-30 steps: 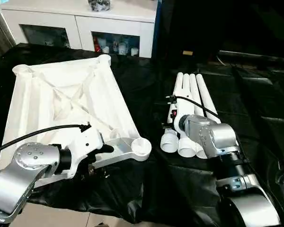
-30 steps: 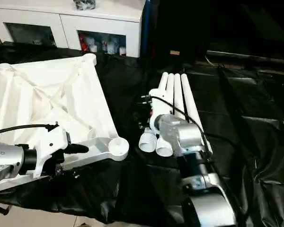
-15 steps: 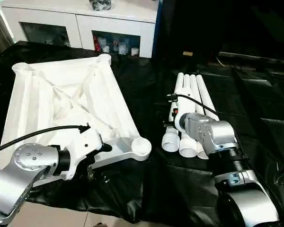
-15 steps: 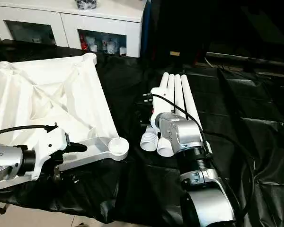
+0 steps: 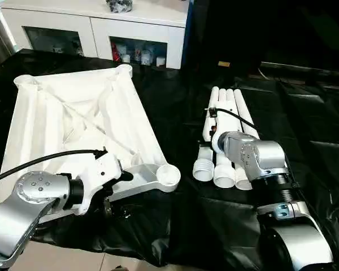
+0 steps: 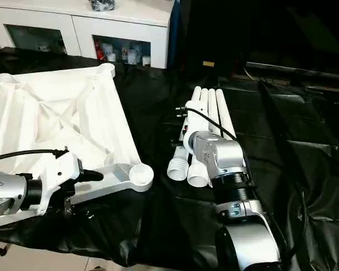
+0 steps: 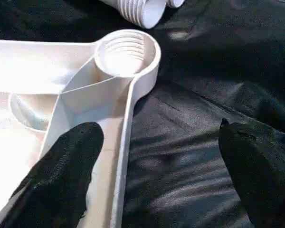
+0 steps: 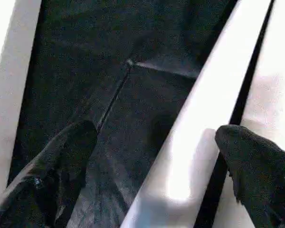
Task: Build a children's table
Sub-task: Pick table leg
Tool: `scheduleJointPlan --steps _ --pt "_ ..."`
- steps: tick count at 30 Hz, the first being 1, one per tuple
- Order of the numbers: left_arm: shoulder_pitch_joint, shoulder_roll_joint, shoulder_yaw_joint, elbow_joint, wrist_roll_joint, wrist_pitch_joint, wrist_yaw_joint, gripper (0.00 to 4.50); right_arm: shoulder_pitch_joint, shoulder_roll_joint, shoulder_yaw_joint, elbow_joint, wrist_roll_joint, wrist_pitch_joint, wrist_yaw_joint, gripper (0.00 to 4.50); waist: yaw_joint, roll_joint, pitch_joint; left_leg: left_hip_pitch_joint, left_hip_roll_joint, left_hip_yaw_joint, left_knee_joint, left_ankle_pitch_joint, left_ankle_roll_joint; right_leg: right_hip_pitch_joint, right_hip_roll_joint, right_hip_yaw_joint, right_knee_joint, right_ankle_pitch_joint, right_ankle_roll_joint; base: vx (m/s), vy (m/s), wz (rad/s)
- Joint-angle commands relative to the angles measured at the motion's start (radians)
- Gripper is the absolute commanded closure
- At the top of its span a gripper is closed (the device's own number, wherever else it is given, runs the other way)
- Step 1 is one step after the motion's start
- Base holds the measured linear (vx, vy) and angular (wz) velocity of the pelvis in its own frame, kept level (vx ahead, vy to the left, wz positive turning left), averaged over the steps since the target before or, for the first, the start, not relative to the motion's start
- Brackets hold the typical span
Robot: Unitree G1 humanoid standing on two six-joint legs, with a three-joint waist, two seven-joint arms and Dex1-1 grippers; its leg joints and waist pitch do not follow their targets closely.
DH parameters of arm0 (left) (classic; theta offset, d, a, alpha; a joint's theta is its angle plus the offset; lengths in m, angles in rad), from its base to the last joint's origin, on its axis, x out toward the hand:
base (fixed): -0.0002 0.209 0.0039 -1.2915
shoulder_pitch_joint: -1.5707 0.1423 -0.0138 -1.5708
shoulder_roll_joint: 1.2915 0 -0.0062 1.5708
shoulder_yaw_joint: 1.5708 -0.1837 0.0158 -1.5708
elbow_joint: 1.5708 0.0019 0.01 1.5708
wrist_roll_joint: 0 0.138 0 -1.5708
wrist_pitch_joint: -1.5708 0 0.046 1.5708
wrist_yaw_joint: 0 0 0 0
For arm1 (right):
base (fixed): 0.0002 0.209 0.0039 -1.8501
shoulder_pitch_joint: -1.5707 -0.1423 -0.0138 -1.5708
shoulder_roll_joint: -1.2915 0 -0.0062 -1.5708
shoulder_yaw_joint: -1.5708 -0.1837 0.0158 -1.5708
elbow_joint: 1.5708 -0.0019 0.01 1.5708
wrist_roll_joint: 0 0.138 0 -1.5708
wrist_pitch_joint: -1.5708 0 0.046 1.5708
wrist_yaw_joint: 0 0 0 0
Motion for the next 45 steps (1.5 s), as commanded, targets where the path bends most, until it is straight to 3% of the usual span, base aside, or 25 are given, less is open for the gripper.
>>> scheduleJointPlan --steps 1,18,31,36,43,44,45 --pt "-0.011 0.01 -0.01 -0.009 0.005 -0.013 0.003 0.12 -0.009 -0.001 -0.004 0.013 0.0 0.016 -0.002 0.0 0.002 0.019 -0.059 0.006 0.039 -0.006 -0.077 -0.014 -0.059 0.05 -0.072 0.051 -0.056 0.113 -0.19 0.0 0.0 0.0" --pt "-0.013 0.02 -0.019 -0.004 0.022 -0.032 0.012 0.12 -0.052 0.014 -0.028 0.115 0.013 0.095 -0.003 0.0 0.002 0.023 -0.061 0.007 0.039 -0.006 -0.076 -0.016 -0.068 0.05 -0.072 0.05 -0.054 0.126 -0.194 0.0 0.0 0.0" --pt "-0.051 0.015 -0.04 0.013 0.03 -0.029 0.009 0.0 -0.089 0.019 -0.051 0.217 0.009 0.067 0.001 0.97 0.004 0.022 -0.063 0.006 0.039 -0.006 -0.074 0.002 -0.067 0.052 -0.075 0.05 -0.052 0.142 -0.205 0.0 0.0 0.0" --pt "-0.07 0.0 -0.045 0.027 0.039 -0.045 0.024 0.0 -0.108 0.018 -0.071 0.261 0.01 0.017 -0.005 1.45 0.005 0.021 -0.064 0.004 0.039 -0.005 -0.073 0.006 -0.063 0.053 -0.076 0.05 -0.05 0.153 -0.212 0.0 0.0 0.0" --pt "-0.139 -0.093 -0.036 0.085 0.061 -0.08 0.112 0.0 -0.139 -0.003 -0.087 0.317 0.007 -0.03 0.002 2.02 0.006 0.019 -0.066 0.004 0.039 -0.005 -0.072 0.017 -0.056 0.056 -0.075 0.049 -0.049 0.169 -0.221 0.0 0.0 0.0" --pt "-0.153 -0.108 -0.03 0.098 0.058 -0.085 0.125 0.0 -0.143 -0.004 -0.09 0.327 0.007 -0.038 0.003 2.25 0.007 0.025 -0.067 0.006 0.039 -0.004 -0.07 0.016 -0.058 0.054 -0.075 0.049 -0.049 0.174 -0.222 0.0 0.0 0.0" --pt "-0.16 -0.117 -0.027 0.105 0.057 -0.089 0.132 0.0 -0.146 -0.004 -0.092 0.333 0.007 -0.042 0.003 2.25 0.008 0.024 -0.067 0.008 0.039 -0.003 -0.069 0.013 -0.058 0.053 -0.075 0.049 -0.05 0.176 -0.226 0.0 0.0 0.0"
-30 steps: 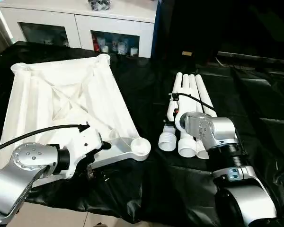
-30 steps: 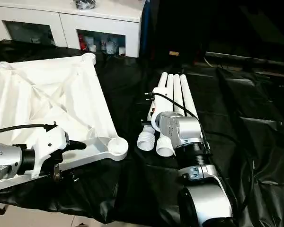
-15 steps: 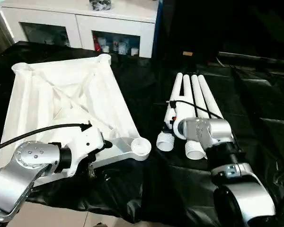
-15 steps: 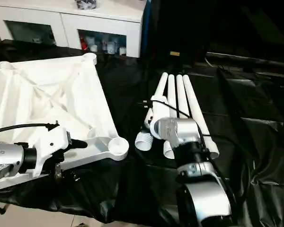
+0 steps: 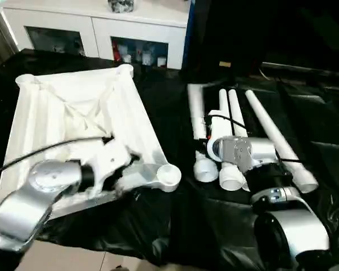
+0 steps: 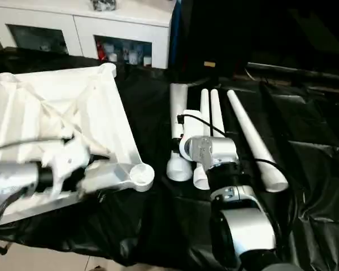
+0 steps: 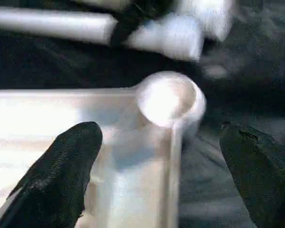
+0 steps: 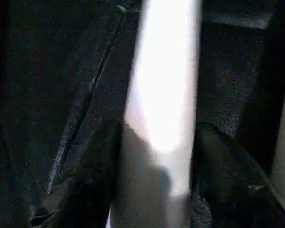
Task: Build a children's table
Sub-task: Pick table leg
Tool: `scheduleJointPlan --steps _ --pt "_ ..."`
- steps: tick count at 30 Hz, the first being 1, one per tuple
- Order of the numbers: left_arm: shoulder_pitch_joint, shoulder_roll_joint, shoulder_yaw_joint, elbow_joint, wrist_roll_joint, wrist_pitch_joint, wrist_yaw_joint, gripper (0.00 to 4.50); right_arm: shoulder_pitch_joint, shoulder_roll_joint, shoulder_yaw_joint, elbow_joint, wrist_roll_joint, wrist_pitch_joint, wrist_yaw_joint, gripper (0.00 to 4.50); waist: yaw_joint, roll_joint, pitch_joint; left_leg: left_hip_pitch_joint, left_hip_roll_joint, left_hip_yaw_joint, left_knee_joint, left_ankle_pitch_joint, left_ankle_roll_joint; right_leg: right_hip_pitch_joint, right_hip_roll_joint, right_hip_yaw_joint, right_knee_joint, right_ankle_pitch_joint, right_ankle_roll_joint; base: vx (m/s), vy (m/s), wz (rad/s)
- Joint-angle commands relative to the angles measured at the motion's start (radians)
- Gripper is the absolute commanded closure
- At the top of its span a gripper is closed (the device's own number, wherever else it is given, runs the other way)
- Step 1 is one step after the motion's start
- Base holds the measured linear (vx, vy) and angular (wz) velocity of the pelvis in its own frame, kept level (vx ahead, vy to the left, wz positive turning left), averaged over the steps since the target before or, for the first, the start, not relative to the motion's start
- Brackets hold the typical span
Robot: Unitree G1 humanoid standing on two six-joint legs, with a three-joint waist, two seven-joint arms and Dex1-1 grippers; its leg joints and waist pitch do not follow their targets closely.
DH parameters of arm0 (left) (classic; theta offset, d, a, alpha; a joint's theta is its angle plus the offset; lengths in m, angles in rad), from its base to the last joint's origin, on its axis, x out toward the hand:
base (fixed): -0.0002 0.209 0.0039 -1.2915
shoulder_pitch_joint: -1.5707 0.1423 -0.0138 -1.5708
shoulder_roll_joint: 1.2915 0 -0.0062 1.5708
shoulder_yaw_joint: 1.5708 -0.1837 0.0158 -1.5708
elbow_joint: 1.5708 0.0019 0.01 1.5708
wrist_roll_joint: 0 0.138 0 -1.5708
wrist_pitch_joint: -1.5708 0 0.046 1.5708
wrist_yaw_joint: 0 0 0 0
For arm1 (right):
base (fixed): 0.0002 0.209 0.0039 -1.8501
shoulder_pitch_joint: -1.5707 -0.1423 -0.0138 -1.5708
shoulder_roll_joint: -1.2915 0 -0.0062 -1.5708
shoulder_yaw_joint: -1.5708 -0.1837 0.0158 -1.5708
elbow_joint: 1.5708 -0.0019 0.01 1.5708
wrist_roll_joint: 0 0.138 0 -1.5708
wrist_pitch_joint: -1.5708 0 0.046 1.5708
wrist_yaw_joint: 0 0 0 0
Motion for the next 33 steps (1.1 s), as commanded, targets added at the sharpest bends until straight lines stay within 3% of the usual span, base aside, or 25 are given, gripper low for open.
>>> scheduleJointPlan --steps 1,2,4,9,11,13,14,16,18,19,22,23,24,27,28,33 --pt "-0.018 -0.013 0.012 0.022 0.005 -0.014 0.023 0.0 -0.023 -0.01 -0.021 0.021 -0.001 -0.025 0.002 2.31 0.004 0.026 -0.068 0.003 0.038 -0.006 -0.069 0.022 -0.052 0.059 -0.076 0.05 -0.048 0.19 -0.23 0.0 0.0 0.0" --pt "-0.027 -0.024 0.017 0.031 0.0 -0.008 0.032 0.0 -0.024 -0.009 -0.029 0.023 0.003 -0.036 0.003 2.37 0.002 0.017 -0.069 0.004 0.038 -0.004 -0.069 0.026 -0.047 0.058 -0.075 0.049 -0.049 0.196 -0.23 0.0 0.0 0.0" --pt "-0.039 -0.041 0.022 0.046 -0.001 0.0 0.047 0.0 -0.026 -0.007 -0.041 0.027 0.012 -0.053 0.006 2.61 0.002 0.012 -0.069 0.002 0.038 -0.004 -0.068 0.041 -0.035 0.06 -0.076 0.049 -0.048 0.204 -0.232 0.0 0.0 0.0" --pt "-0.102 -0.163 0.092 0.109 -0.045 0.056 0.16 0.0 -0.021 -0.009 -0.081 -0.003 0.069 -0.114 0.074 2.66 0.003 0.015 -0.071 0.004 0.041 -0.002 -0.065 0.041 -0.017 0.06 -0.078 0.05 -0.047 0.222 -0.247 0.0 0.0 0.0" --pt "-0.12 -0.209 0.122 0.126 -0.065 0.073 0.204 0.0 -0.017 -0.013 -0.093 -0.013 0.085 -0.105 0.09 2.66 0.005 0.011 -0.071 0.002 0.041 -0.004 -0.065 0.045 -0.002 0.062 -0.079 0.049 -0.047 0.234 -0.257 0.0 0.0 0.0" --pt "-0.196 -0.331 0.214 0.168 -0.139 0.129 0.317 0.0 0.023 -0.022 -0.128 -0.099 0.148 -0.124 0.185 2.66 0.007 0.01 -0.072 0.002 0.042 -0.003 -0.063 0.048 0.009 0.064 -0.079 0.05 -0.048 0.247 -0.26 0.0 0.0 0.0" --pt "-0.209 -0.35 0.23 0.178 -0.151 0.139 0.336 0.0 0.03 -0.025 -0.131 -0.114 0.157 -0.123 0.202 2.66 0.009 0.015 -0.072 0.004 0.04 0.001 -0.06 0.04 0.014 0.063 -0.075 0.052 -0.05 0.264 -0.261 0.0 0.0 0.0" --pt "-0.293 -0.471 0.341 0.247 -0.247 0.203 0.442 0.0 0.073 -0.044 -0.146 -0.209 0.221 -0.088 0.302 2.66 0.023 0.012 -0.075 0.0 0.042 -0.005 -0.061 0.047 0.03 0.068 -0.079 0.049 -0.048 0.288 -0.278 0.0 0.0 0.0" --pt "-0.319 -0.503 0.373 0.269 -0.271 0.219 0.471 0.0 0.089 -0.053 -0.151 -0.247 0.247 -0.063 0.332 2.66 0.027 0.009 -0.074 0.0 0.044 -0.005 -0.061 0.04 0.036 0.069 -0.082 0.049 -0.051 0.277 -0.279 0.0 0.0 0.0" --pt "-0.372 -0.558 0.429 0.313 -0.317 0.248 0.535 0.0 0.123 -0.072 -0.155 -0.327 0.301 -0.028 0.397 2.66 0.034 -0.006 -0.071 -0.001 0.041 -0.003 -0.061 0.038 0.052 0.072 -0.084 0.05 -0.055 0.236 -0.275 0.0 0.0 0.0" --pt "-0.429 -0.619 0.454 0.337 -0.43 0.279 0.53 0.0 0.218 -0.111 -0.133 -0.544 0.443 0.038 0.574 2.67 0.042 -0.007 -0.07 0.0 0.044 -0.003 -0.059 0.045 0.078 0.072 -0.084 0.05 -0.058 0.228 -0.262 0.0 0.0 0.0" --pt "-0.438 -0.632 0.46 0.339 -0.448 0.287 0.53 0.0 0.233 -0.117 -0.131 -0.578 0.466 0.052 0.6 2.67 0.046 -0.012 -0.071 0.0 0.046 -0.004 -0.057 0.059 0.093 0.071 -0.084 0.049 -0.056 0.244 -0.264 0.0 0.0 0.0" --pt "-0.444 -0.64 0.466 0.341 -0.457 0.295 0.533 0.0 0.24 -0.12 -0.131 -0.593 0.476 0.059 0.61 2.67 0.044 -0.01 -0.072 -0.001 0.047 -0.006 -0.058 0.068 0.099 0.067 -0.085 0.047 -0.056 0.234 -0.269 0.0 0.0 0.0" --pt "-0.473 -0.671 0.459 0.347 -0.469 0.348 0.515 0.0 0.28 -0.133 -0.129 -0.678 0.524 0.058 0.667 2.67 0.041 -0.009 -0.067 -0.001 0.046 -0.003 -0.059 0.039 0.091 0.064 -0.087 0.048 -0.066 0.155 -0.271 0.0 0.0 0.0" --pt "-0.476 -0.675 0.458 0.349 -0.469 0.352 0.517 0.0 0.283 -0.133 -0.13 -0.684 0.53 0.059 0.671 2.67 0.043 -0.001 -0.066 0.002 0.047 -0.003 -0.059 0.023 0.083 0.062 -0.088 0.048 -0.07 0.13 -0.268 0.0 0.0 0.0" --pt "-0.509 -0.73 0.487 0.359 -0.559 0.416 0.555 0.0 0.317 -0.142 -0.117 -0.753 0.558 0.07 0.697 2.67 0.043 0.004 -0.066 0.002 0.047 -0.006 -0.062 0.007 0.058 0.062 -0.085 0.047 -0.072 0.106 -0.265 0.0 0.0 0.0"
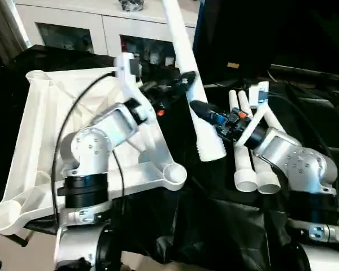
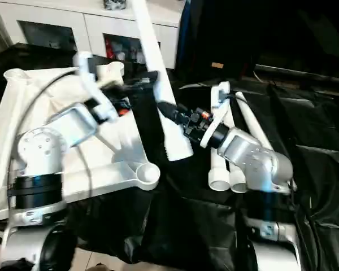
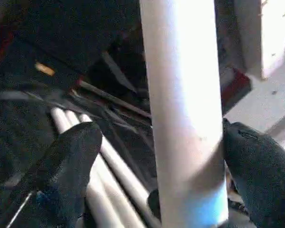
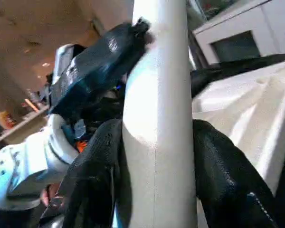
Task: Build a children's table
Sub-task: Pick table leg
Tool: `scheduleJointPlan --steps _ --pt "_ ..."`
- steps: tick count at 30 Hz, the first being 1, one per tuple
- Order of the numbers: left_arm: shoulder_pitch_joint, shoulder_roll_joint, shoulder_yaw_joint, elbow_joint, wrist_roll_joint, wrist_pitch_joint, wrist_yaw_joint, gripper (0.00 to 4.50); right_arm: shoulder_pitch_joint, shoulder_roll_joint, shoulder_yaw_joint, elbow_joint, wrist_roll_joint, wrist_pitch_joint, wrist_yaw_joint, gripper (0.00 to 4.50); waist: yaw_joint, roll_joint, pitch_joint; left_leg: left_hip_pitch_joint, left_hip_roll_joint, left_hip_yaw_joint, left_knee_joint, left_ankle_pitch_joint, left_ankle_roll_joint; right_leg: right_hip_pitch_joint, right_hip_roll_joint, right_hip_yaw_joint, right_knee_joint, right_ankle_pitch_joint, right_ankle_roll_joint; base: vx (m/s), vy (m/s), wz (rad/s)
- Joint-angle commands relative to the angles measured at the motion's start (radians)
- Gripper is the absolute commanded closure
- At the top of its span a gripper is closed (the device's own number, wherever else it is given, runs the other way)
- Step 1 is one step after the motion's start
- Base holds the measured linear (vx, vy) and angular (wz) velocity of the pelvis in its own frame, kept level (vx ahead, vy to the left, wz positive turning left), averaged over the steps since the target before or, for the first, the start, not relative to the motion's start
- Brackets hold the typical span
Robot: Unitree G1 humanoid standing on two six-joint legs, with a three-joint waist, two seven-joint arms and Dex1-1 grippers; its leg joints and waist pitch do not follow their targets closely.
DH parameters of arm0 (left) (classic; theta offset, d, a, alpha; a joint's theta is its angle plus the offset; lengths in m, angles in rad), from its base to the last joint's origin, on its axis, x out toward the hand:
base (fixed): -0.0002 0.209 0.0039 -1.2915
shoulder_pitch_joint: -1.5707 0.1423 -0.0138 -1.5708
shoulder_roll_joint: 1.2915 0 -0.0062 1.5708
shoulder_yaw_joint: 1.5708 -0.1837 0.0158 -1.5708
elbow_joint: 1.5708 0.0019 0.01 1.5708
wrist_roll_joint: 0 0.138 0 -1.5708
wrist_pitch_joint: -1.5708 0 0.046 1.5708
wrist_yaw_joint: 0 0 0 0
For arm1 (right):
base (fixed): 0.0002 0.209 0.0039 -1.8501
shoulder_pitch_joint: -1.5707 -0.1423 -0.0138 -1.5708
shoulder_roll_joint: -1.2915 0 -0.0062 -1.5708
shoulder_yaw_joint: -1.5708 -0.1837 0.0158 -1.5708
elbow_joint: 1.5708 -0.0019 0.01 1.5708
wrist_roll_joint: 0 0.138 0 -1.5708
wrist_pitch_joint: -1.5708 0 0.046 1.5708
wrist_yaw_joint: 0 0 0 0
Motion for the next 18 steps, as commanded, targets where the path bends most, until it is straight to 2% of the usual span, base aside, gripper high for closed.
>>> scheduleJointPlan --steps 1,2,6,7,8,9,14,18 --pt "-0.033 -0.02 0.007 -0.007 -0.072 0.035 0.025 0.0 0.017 -0.018 0.012 -0.055 0.026 0.014 0.017 2.67 0.004 0.009 -0.07 0.005 0.046 -0.014 -0.062 -0.001 0.027 0.064 -0.081 0.049 -0.07 0.104 -0.265 0.0 0.0 0.0" --pt "-0.034 -0.028 0.003 -0.018 -0.09 0.041 0.029 0.0 0.025 -0.019 0.025 -0.067 0.024 0.014 0.019 2.67 0.006 0.006 -0.069 0.004 0.046 -0.014 -0.062 0.003 0.025 0.066 -0.082 0.049 -0.069 0.11 -0.265 0.0 0.0 0.0" --pt "-0.034 -0.037 0.005 -0.024 -0.088 0.044 0.032 0.0 0.024 -0.013 0.032 -0.069 0.027 0.011 0.017 2.67 0.005 0.002 -0.066 0.002 0.044 -0.013 -0.064 -0.003 0.028 0.064 -0.082 0.049 -0.074 0.08 -0.251 0.0 0.0 0.0" --pt "-0.031 -0.041 0.008 -0.028 -0.078 0.037 0.037 0.19 0.02 -0.002 0.035 -0.068 0.033 0.012 0.013 2.67 0.004 -0.008 -0.066 0.002 0.044 -0.012 -0.064 -0.004 0.029 0.065 -0.082 0.05 -0.078 0.057 -0.238 0.0 0.0 0.0" --pt "-0.031 -0.042 0.009 -0.028 -0.076 0.035 0.038 0.19 0.019 0.0 0.035 -0.068 0.035 0.013 0.012 2.67 0.005 -0.003 -0.066 0.001 0.045 -0.014 -0.065 -0.001 0.028 0.066 -0.083 0.05 -0.076 0.053 -0.236 0.0 0.0 0.0" --pt "-0.029 -0.045 0.021 -0.032 -0.077 0.029 0.047 0.37 0.016 0.01 0.041 -0.064 0.038 0.01 0.005 2.67 0.005 -0.001 -0.066 0.001 0.045 -0.014 -0.065 0.002 0.029 0.064 -0.084 0.049 -0.076 0.051 -0.234 0.0 0.0 0.0" --pt "-0.02 -0.034 0.028 -0.041 -0.106 0.032 0.073 0.83 0.006 0.025 0.052 -0.043 0.034 0.0 -0.003 2.67 0.004 -0.008 -0.065 0.003 0.047 -0.014 -0.066 0.014 0.033 0.061 -0.084 0.049 -0.076 0.056 -0.228 0.0 0.0 0.0" --pt "-0.019 -0.036 0.038 -0.042 -0.119 0.034 0.088 1.21 -0.005 0.028 0.053 -0.028 0.035 -0.006 -0.006 2.67 0.007 -0.007 -0.063 0.002 0.047 -0.013 -0.066 0.011 0.028 0.06 -0.084 0.05 -0.076 0.048 -0.225 0.0 0.0 0.0"
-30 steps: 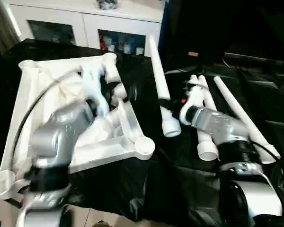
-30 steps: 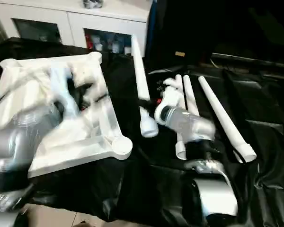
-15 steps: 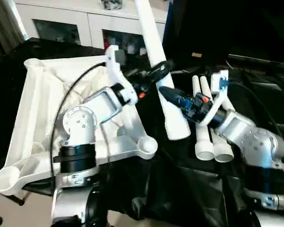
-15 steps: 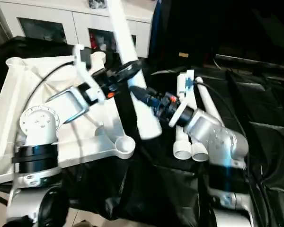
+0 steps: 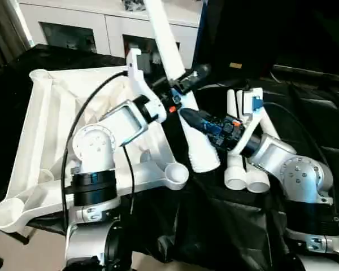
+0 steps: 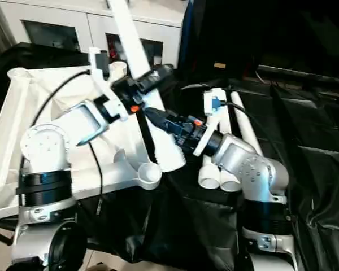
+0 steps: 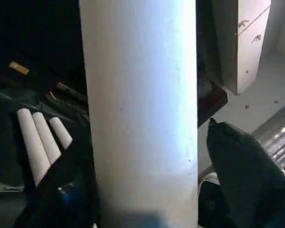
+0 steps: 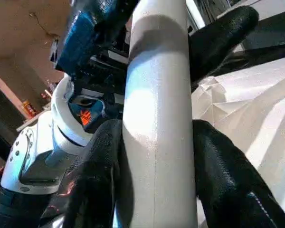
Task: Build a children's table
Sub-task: Pick table leg
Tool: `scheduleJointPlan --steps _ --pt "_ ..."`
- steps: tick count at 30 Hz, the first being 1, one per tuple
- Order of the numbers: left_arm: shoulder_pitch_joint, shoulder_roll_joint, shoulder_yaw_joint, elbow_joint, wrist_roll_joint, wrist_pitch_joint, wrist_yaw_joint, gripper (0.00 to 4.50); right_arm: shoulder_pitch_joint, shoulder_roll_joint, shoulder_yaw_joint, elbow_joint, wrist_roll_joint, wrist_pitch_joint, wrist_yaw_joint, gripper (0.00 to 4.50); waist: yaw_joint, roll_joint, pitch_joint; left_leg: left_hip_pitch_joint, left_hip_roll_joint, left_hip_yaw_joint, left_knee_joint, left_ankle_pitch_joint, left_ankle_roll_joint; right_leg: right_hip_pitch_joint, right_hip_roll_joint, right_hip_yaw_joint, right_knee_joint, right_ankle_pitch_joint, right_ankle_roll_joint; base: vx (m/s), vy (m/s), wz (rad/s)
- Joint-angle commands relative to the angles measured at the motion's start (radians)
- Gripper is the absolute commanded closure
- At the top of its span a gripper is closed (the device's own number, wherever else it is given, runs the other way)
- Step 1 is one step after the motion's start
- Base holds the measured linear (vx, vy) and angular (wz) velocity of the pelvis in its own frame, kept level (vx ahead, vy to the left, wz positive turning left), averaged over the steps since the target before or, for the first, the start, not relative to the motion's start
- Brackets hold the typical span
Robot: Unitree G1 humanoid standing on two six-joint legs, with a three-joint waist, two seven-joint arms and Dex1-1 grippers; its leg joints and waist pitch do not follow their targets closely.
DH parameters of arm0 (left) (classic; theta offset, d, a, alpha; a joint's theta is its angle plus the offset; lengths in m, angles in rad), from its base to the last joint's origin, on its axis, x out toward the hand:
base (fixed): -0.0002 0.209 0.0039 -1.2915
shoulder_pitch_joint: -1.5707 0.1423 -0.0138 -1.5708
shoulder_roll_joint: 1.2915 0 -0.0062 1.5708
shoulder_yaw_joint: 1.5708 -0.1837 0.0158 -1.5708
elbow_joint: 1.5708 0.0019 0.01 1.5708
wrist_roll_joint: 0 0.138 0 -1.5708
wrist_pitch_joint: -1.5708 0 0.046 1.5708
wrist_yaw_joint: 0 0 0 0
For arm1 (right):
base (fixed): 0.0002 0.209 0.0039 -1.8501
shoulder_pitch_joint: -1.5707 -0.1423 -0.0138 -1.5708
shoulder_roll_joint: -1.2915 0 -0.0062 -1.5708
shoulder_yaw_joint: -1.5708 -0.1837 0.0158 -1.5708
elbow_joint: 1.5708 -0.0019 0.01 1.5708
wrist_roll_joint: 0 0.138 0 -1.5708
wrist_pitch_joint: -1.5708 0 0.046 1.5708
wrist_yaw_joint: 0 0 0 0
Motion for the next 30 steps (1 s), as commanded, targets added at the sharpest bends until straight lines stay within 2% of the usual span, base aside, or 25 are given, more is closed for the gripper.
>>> scheduleJointPlan --steps 1,3,5,8,9,10,12,13,14,15,16,18,20,23,24,25,30 --pt "0.0 -0.002 0.0 -0.018 -0.013 0.008 0.018 1.29 -0.027 -0.001 0.0 0.004 0.012 -0.012 -0.007 2.67 0.0 -0.003 -0.065 0.003 0.047 -0.014 -0.067 0.009 0.024 0.059 -0.084 0.05 -0.075 0.045 -0.222 0.0 0.0 0.0" --pt "-0.001 -0.005 0.006 -0.018 -0.017 0.011 0.025 1.35 -0.03 -0.001 -0.001 0.008 0.012 -0.015 -0.009 2.67 0.001 -0.002 -0.064 0.003 0.047 -0.013 -0.067 0.007 0.023 0.059 -0.084 0.05 -0.076 0.042 -0.219 0.0 0.0 0.0" --pt "-0.001 -0.007 0.014 -0.016 -0.023 0.013 0.033 1.61 -0.031 -0.002 -0.001 0.013 0.012 -0.021 -0.014 2.67 0.0 0.001 -0.064 0.003 0.047 -0.014 -0.067 0.004 0.016 0.059 -0.084 0.05 -0.077 0.044 -0.214 0.0 0.0 0.0" --pt "-0.001 0.001 0.01 -0.01 -0.025 0.012 0.036 1.79 -0.031 -0.003 -0.003 0.013 0.014 -0.024 -0.017 2.67 0.0 0.0 -0.065 0.003 0.046 -0.014 -0.068 0.005 0.013 0.06 -0.083 0.05 -0.076 0.05 -0.21 0.0 0.0 0.0" --pt "-0.002 0.007 0.003 -0.004 -0.024 0.009 0.033 1.79 -0.03 -0.004 -0.005 0.012 0.014 -0.024 -0.017 2.67 0.002 0.014 -0.065 0.003 0.046 -0.016 -0.067 0.004 0.01 0.059 -0.084 0.051 -0.075 0.053 -0.211 0.0 0.0 0.0" --pt "-0.002 0.012 0.0 0.002 -0.024 0.005 0.03 2.05 -0.029 -0.004 -0.005 0.011 0.013 -0.026 -0.019 2.67 -0.002 0.011 -0.065 0.004 0.046 -0.016 -0.068 -0.002 0.007 0.058 -0.081 0.05 -0.077 0.065 -0.21 0.0 0.0 0.0" --pt "-0.005 0.017 -0.003 0.016 -0.018 -0.004 0.03 2.11 -0.025 -0.005 -0.006 0.009 0.012 -0.027 -0.022 2.67 -0.001 0.011 -0.066 0.004 0.046 -0.016 -0.068 0.001 0.006 0.061 -0.081 0.05 -0.075 0.076 -0.213 0.0 0.0 0.0" --pt "-0.007 0.022 -0.007 0.021 -0.014 -0.007 0.028 2.13 -0.023 -0.005 -0.007 0.008 0.011 -0.028 -0.024 2.67 0.0 0.022 -0.066 0.004 0.045 -0.017 -0.068 -0.005 0.0 0.06 -0.081 0.05 -0.075 0.082 -0.215 0.0 0.0 0.0" --pt "-0.007 0.025 -0.01 0.024 -0.012 -0.008 0.025 2.33 -0.022 -0.005 -0.006 0.006 0.009 -0.029 -0.027 2.67 -0.002 0.018 -0.066 0.004 0.045 -0.016 -0.068 -0.006 0.0 0.06 -0.08 0.05 -0.077 0.083 -0.215 0.0 0.0 0.0" --pt "-0.007 0.026 -0.011 0.024 -0.011 -0.008 0.023 2.33 -0.021 -0.005 -0.006 0.006 0.01 -0.031 -0.029 2.67 -0.001 0.017 -0.066 0.004 0.046 -0.017 -0.069 -0.008 -0.002 0.062 -0.081 0.05 -0.075 0.084 -0.219 0.0 0.0 0.0" --pt "-0.011 0.029 -0.015 0.025 -0.01 -0.006 0.016 2.46 -0.016 -0.005 -0.005 0.001 0.013 -0.032 -0.033 2.67 0.0 0.026 -0.067 0.005 0.046 -0.018 -0.068 -0.007 -0.005 0.061 -0.082 0.049 -0.073 0.088 -0.221 0.0 0.0 0.0" --pt "-0.012 0.029 -0.016 0.025 -0.011 -0.004 0.015 2.51 -0.014 -0.005 -0.006 -0.002 0.014 -0.032 -0.034 2.67 -0.001 0.023 -0.066 0.003 0.045 -0.017 -0.068 -0.008 -0.005 0.063 -0.081 0.05 -0.074 0.1 -0.227 0.0 0.0 0.0" --pt "-0.015 0.033 -0.023 0.023 -0.009 -0.004 0.01 2.61 -0.009 -0.004 -0.006 -0.009 0.017 -0.031 -0.037 2.67 0.0 0.03 -0.066 0.002 0.044 -0.017 -0.066 -0.002 -0.002 0.063 -0.081 0.05 -0.073 0.105 -0.229 0.0 0.0 0.0" --pt "-0.019 0.043 -0.042 0.018 -0.001 -0.009 0.001 2.63 -0.003 -0.008 -0.002 -0.019 0.011 -0.036 -0.041 2.67 0.0 0.029 -0.066 0.002 0.045 -0.017 -0.066 0.008 0.003 0.064 -0.081 0.05 -0.071 0.124 -0.235 0.0 0.0 0.0" --pt "-0.019 0.043 -0.043 0.018 0.0 -0.009 0.001 2.64 -0.003 -0.008 -0.002 -0.02 0.011 -0.036 -0.041 2.67 0.001 0.031 -0.066 0.002 0.044 -0.018 -0.066 0.012 0.004 0.064 -0.081 0.049 -0.071 0.129 -0.235 0.0 0.0 0.0" --pt "-0.018 0.047 -0.049 0.015 0.005 -0.011 0.002 2.64 -0.001 -0.009 0.001 -0.022 0.008 -0.038 -0.041 2.11 0.0 0.031 -0.066 0.002 0.045 -0.017 -0.066 0.014 0.007 0.063 -0.08 0.049 -0.071 0.135 -0.236 0.0 0.0 0.0" --pt "-0.017 0.082 -0.109 -0.013 0.056 -0.035 -0.011 2.64 -0.009 -0.024 0.015 -0.025 -0.003 -0.018 -0.065 1.64 0.0 0.03 -0.067 0.003 0.045 -0.017 -0.066 0.026 0.007 0.064 -0.08 0.049 -0.069 0.132 -0.23 0.0 0.0 0.0"
